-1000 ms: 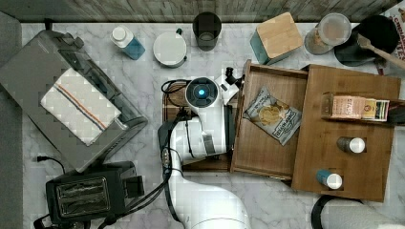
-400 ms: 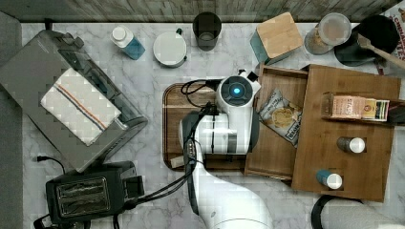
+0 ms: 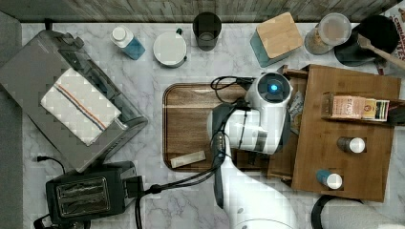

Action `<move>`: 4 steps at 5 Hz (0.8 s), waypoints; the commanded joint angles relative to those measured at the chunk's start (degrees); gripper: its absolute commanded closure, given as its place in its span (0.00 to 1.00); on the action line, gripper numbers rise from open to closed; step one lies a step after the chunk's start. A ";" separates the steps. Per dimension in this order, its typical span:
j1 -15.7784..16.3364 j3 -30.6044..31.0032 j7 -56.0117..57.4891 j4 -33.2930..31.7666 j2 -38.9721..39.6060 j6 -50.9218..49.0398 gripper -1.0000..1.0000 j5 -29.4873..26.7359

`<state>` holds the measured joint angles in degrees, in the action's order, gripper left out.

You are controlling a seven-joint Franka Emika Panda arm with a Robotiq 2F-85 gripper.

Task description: Close the drawer.

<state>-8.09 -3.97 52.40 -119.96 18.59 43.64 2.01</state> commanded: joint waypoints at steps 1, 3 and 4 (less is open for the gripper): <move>-11.83 -12.76 7.10 4.93 -2.32 10.23 1.00 8.02; -11.10 -13.94 2.95 4.54 -3.88 8.34 1.00 10.68; -10.37 -14.71 3.15 4.52 -3.83 8.38 1.00 10.37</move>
<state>-9.82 -8.73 55.20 -122.20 18.07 49.57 9.20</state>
